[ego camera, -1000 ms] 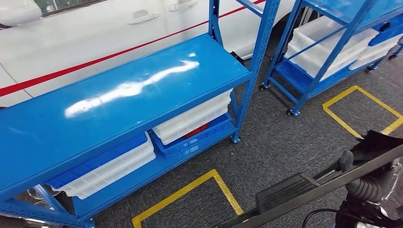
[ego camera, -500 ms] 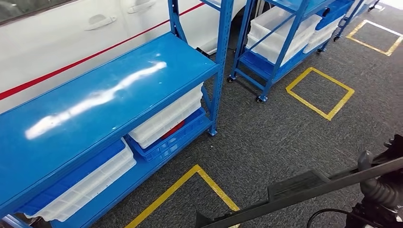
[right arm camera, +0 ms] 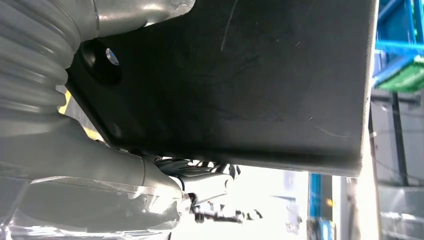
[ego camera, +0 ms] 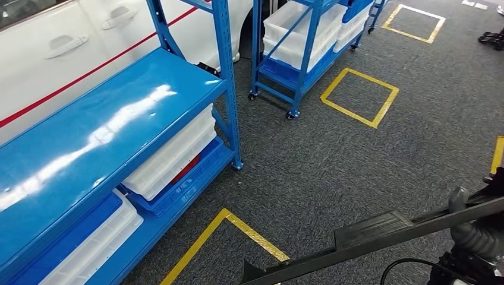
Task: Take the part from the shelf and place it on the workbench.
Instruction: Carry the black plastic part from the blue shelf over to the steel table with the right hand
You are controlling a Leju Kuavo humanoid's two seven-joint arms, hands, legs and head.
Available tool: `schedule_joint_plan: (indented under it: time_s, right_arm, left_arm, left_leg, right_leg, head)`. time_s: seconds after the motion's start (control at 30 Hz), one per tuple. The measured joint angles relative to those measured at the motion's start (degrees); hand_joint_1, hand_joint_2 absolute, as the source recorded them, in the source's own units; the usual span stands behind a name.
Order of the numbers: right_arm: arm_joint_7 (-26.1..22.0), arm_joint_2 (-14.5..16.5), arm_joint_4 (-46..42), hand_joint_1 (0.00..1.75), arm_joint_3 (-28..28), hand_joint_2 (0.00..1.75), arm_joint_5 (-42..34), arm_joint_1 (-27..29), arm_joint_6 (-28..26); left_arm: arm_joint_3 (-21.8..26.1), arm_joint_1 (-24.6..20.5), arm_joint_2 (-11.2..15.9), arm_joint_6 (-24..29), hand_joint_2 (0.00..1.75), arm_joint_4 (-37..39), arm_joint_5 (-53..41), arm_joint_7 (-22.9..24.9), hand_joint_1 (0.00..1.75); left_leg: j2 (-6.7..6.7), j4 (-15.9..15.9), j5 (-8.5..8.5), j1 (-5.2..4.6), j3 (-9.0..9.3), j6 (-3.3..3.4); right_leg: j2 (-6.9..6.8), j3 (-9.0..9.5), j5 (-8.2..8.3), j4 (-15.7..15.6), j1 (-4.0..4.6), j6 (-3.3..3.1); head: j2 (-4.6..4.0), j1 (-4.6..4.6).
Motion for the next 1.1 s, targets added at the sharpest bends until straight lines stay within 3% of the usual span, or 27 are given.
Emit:
schedule_joint_plan:
  time_s: [0.07,0.1,0.13,0.17,0.23,0.3,0.37,0.4,0.43,0.5,0.57,0.6,0.67,0.7,0.73,0.8,0.83,0.87,0.9,0.93,0.97,1.03,1.1]
  right_arm:
    - [0.0,0.1,0.0,1.75,0.2,1.75,0.5,-0.2,0.0]
    - [0.0,0.1,0.0,1.75,0.3,1.75,0.8,-0.3,-0.1]
    - [0.0,0.1,0.0,1.75,0.4,1.75,1.0,-0.3,-0.1]
    - [0.0,0.1,0.0,1.75,0.4,1.75,1.2,-0.2,-0.1]
    - [0.0,0.1,0.0,1.75,0.6,1.75,1.6,-0.1,-0.1]
    - [0.0,0.1,0.2,1.75,1.0,1.75,1.9,-0.2,-0.1]
    - [0.0,0.1,0.6,1.75,1.6,1.75,1.9,-0.1,-0.3]
    - [0.0,0.1,0.8,1.75,1.7,1.75,2.0,0.0,-0.4]
    - [0.0,0.1,1.1,1.75,1.8,1.75,1.9,0.2,-0.6]
    - [0.0,0.0,1.5,1.75,1.8,1.75,1.8,0.2,-1.0]
    - [0.0,-0.1,1.9,1.75,1.8,1.75,1.7,0.2,-1.3]
    - [0.0,-0.1,2.0,1.75,1.8,1.75,1.7,0.2,-1.3]
    - [0.0,-0.2,2.3,1.75,1.8,1.75,1.6,0.3,-1.4]
    - [0.0,-0.2,2.5,1.75,1.8,1.75,1.5,0.3,-1.5]
    - [0.0,-0.3,2.6,1.75,1.8,1.75,1.4,0.3,-1.5]
    - [0.1,-0.4,3.0,1.75,1.8,1.75,1.0,0.1,-1.6]
    - [0.2,-0.4,3.3,1.75,1.8,1.75,0.7,0.0,-1.7]
    - [0.3,-0.5,3.6,1.75,1.8,1.75,0.6,0.0,-1.7]
    - [0.4,-0.6,4.1,1.75,1.8,1.75,0.4,-0.1,-1.7]
    - [0.4,-0.7,4.6,1.75,1.8,1.75,0.3,-0.2,-1.8]
    - [0.4,-0.9,5.2,1.75,1.8,1.75,0.3,-0.3,-1.9]
    - [0.5,-1.2,6.1,1.75,1.8,1.75,0.1,-0.7,-2.2]
    - [0.8,-1.8,6.9,1.75,1.9,1.75,-0.2,-1.1,-2.4]
  left_arm:
    - [0.0,0.0,0.0,0.1,0.0,0.0,-0.1,0.6,0.0]
    - [0.0,-0.1,0.0,0.2,0.0,0.0,-0.1,1.1,0.0]
    - [0.0,-0.1,0.0,0.4,0.0,0.0,-0.2,1.6,0.0]
    - [0.0,-0.2,0.0,0.6,0.0,0.0,-0.1,2.1,0.0]
    - [0.2,-0.4,-0.1,1.0,0.0,0.0,0.1,2.9,0.0]
    - [0.6,-0.4,-0.1,1.2,0.0,0.0,0.4,3.2,0.0]
    - [1.1,-0.3,-0.1,1.5,0.0,0.0,0.7,3.3,0.0]
    - [1.3,-0.3,-0.2,1.7,0.0,0.0,0.9,3.2,0.0]
    - [1.4,-0.3,-0.2,2.0,0.0,0.0,1.0,3.0,0.0]
    - [1.7,-0.3,-0.5,2.6,0.0,0.0,1.2,2.6,0.0]
    - [1.9,-0.4,-0.8,2.9,0.0,0.0,1.2,2.3,0.0]
    - [2.1,-0.4,-0.9,3.0,0.0,0.0,1.2,2.2,0.0]
    - [2.2,-0.5,-1.0,3.1,0.0,0.0,1.2,2.0,0.0]
    - [2.3,-0.6,-1.0,3.1,0.0,0.0,1.1,1.9,0.0]
    - [2.3,-0.7,-1.0,3.1,0.0,0.0,1.1,1.8,0.0]
    - [2.4,-0.6,-1.1,3.2,0.0,0.0,1.0,1.6,0.0]
    - [2.4,-0.5,-1.2,3.2,0.0,0.0,1.0,1.5,0.0]
    - [2.4,-0.4,-1.3,3.4,0.0,0.0,1.0,1.2,0.0]
    - [2.5,-0.3,-1.4,3.7,0.0,0.0,1.0,1.0,0.0]
    - [2.6,-0.2,-1.4,4.0,0.0,0.0,1.0,0.7,0.0]
    - [2.6,-0.2,-1.5,4.5,0.0,0.0,0.9,0.6,0.0]
    - [2.7,-0.2,-1.6,5.3,0.0,0.0,0.7,0.8,0.0]
    - [2.8,-0.2,-1.8,5.7,0.0,0.0,0.5,1.3,0.0]
  left_leg:
    - [-2.23,-4.5,1.43,-0.04,1.81,0.33]
    - [-2.51,-5.0,1.3,-0.15,1.91,0.43]
    - [-1.8,-5.3,1.49,-0.22,2.0,0.6]
    - [-1.02,-5.6,1.78,-0.2,2.15,0.91]
    - [0.6,-6.4,2.45,-0.01,2.41,1.65]
    - [2.21,-6.7,2.68,-0.11,2.33,2.04]
    - [3.98,-6.7,2.64,-0.32,2.21,2.08]
    - [4.85,-6.7,2.57,-0.38,2.21,2.05]
    - [5.67,-6.6,2.47,-0.4,2.27,1.98]
    - [7.1,-6.5,2.1,-0.51,2.58,1.61]
    - [8.23,-6.4,1.64,-0.77,2.87,0.99]
    - [8.77,-6.3,1.47,-0.89,3.02,0.68]
    - [9.83,-6.1,1.13,-0.93,3.35,0.11]
    - [9.39,-5.4,0.65,-0.86,3.3,-0.21]
    - [8.07,-3.8,-0.42,-0.75,2.83,-0.45]
    - [4.3,2.8,-4.22,-0.47,0.14,-0.75]
    - [3.14,6.7,-6.18,-0.39,-1.71,-0.79]
    - [2.7,9.8,-7.3,-0.36,-3.27,-0.85]
    - [2.56,11.1,-7.22,-0.34,-4.06,-0.87]
    - [2.45,10.2,-5.91,-0.3,-3.88,-0.82]
    - [2.04,7.1,-3.61,-0.23,-2.69,-0.72]
    - [-0.49,-0.8,0.44,0.04,0.25,-0.46]
    - [-2.32,-4.5,1.54,0.14,1.45,-0.24]
  right_leg:
    - [1.45,-0.42,0.21,0.2,-0.14,0.66]
    - [2.16,-0.66,0.4,0.2,-0.29,1.13]
    - [2.93,-0.89,0.66,0.0,-0.43,1.62]
    - [2.83,-1.05,0.72,0.1,-0.54,1.95]
    - [-0.05,-2.23,-0.73,2.2,-0.32,2.36]
    - [-3.7,-5.16,-4.3,8.3,-0.28,2.65]
    - [-4.66,-7.96,-6.67,14.5,-0.58,3.12]
    - [-4.85,-8.1,-6.41,15.1,-0.71,3.29]
    - [-5.16,-7.09,-5.21,13.6,-0.8,3.4]
    - [-7.34,-2.63,-2.03,5.9,-0.69,3.29]
    - [-9.19,0.37,-0.6,0.5,-0.26,2.57]
    - [-9.29,0.64,-0.69,-0.2,-0.01,2.16]
    - [-7.83,0.44,-0.49,-0.3,0.03,1.41]
    - [-7.19,0.44,-0.36,-0.5,-0.07,1.08]
    - [-6.55,0.47,-0.21,-0.6,-0.22,0.69]
    - [-5.28,0.43,-0.01,-0.8,-0.37,0.1]
    - [-4.55,0.31,0.05,-0.8,-0.34,-0.09]
    - [-3.74,0.2,0.1,-0.7,-0.3,-0.17]
    - [-2.88,0.14,0.12,-0.6,-0.27,-0.18]
    - [-2.01,0.12,0.13,-0.5,-0.25,-0.17]
    - [-1.12,0.13,0.11,-0.4,-0.26,-0.1]
    - [0.47,-0.08,0.06,0.1,-0.24,0.27]
    - [1.88,-0.65,0.26,0.3,-0.27,1.04]
  head:
    - [0.0,0.01]
    - [0.0,0.01]
    - [0.0,0.0]
    - [0.0,0.0]
    - [0.0,0.05]
    - [0.0,0.11]
    - [0.0,0.1]
    - [0.0,0.1]
    - [0.0,0.1]
    - [0.0,0.1]
    - [0.0,0.1]
    - [0.0,0.1]
    - [0.0,0.1]
    - [0.0,0.09]
    - [0.0,0.08]
    - [0.0,0.06]
    - [0.0,0.04]
    - [0.0,0.04]
    - [0.0,0.04]
    - [0.0,0.05]
    - [0.0,0.05]
    - [0.0,0.05]
    - [0.0,0.06]
